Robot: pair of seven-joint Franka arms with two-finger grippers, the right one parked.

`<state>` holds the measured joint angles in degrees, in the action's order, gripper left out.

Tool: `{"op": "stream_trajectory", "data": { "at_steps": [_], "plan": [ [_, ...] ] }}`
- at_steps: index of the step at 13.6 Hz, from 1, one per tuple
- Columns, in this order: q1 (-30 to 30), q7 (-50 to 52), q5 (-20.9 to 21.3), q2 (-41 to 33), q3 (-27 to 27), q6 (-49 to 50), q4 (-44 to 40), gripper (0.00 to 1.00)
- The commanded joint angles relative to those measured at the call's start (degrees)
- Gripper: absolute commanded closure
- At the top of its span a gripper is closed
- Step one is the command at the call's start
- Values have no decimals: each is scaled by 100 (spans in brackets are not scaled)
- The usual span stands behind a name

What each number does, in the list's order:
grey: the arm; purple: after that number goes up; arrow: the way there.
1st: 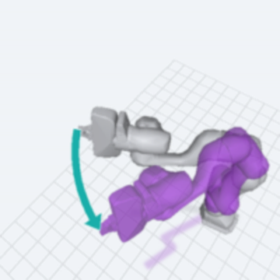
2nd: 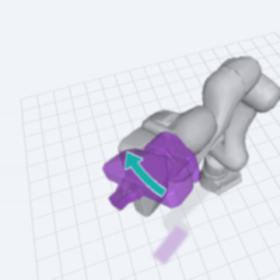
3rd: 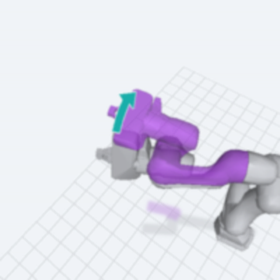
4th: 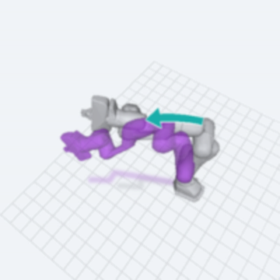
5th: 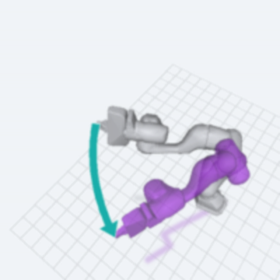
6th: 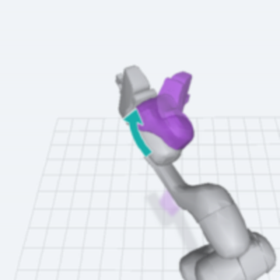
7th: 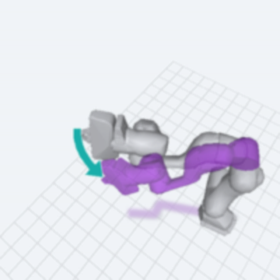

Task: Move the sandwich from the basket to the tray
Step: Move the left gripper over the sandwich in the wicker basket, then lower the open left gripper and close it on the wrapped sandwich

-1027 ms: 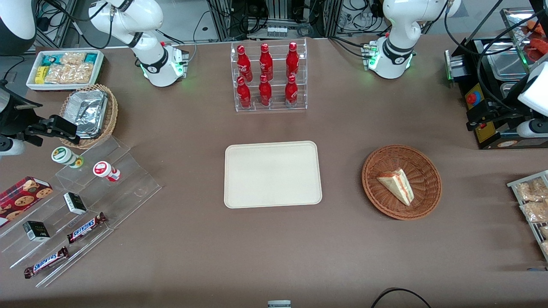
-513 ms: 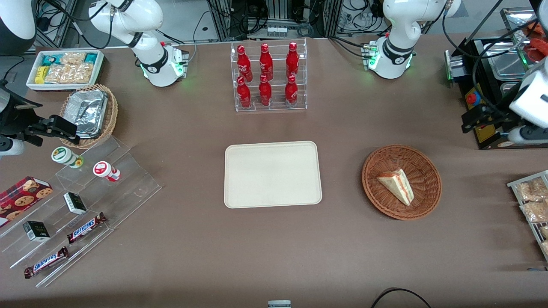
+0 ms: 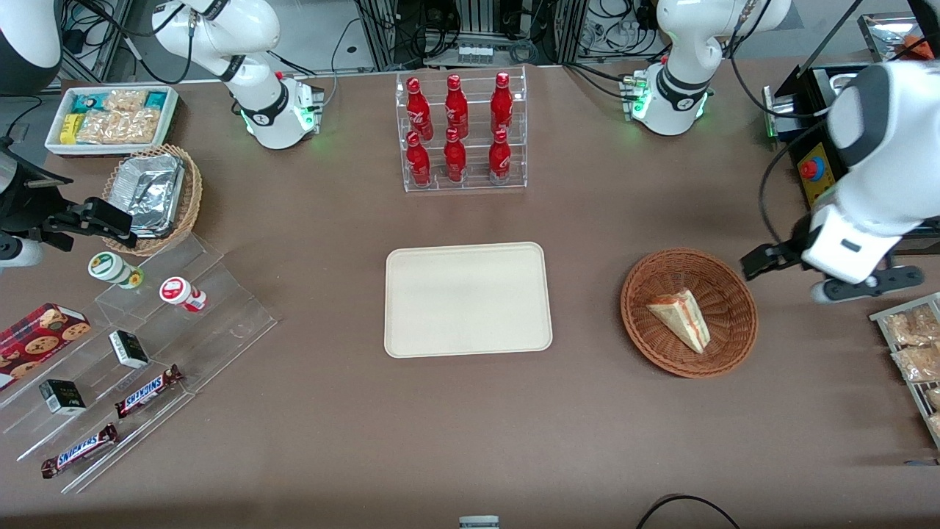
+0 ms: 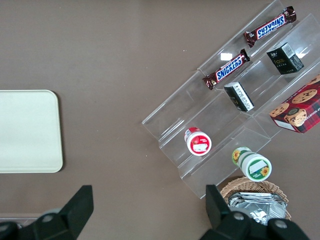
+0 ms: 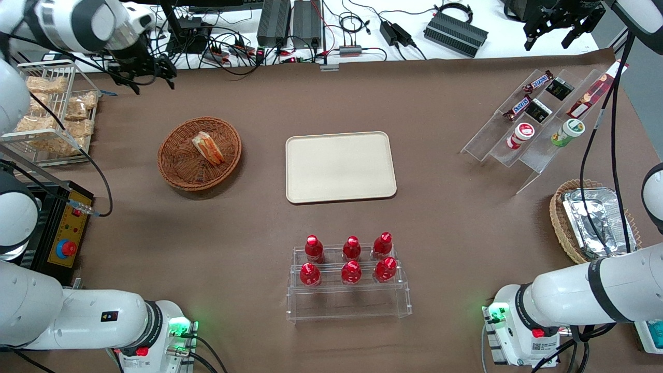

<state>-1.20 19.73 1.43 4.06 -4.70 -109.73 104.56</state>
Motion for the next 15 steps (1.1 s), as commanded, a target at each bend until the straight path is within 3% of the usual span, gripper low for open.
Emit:
{"op": "stream_trajectory", "data": {
  "at_steps": [1,11,15],
  "plan": [
    [-21,1065,-55,-133,-224,-739,581,0],
    [-21,2420,-55,200,-365,-2744,2040,0],
    [-29,2606,-46,481,-365,-2931,2103,0]
  ]
}}
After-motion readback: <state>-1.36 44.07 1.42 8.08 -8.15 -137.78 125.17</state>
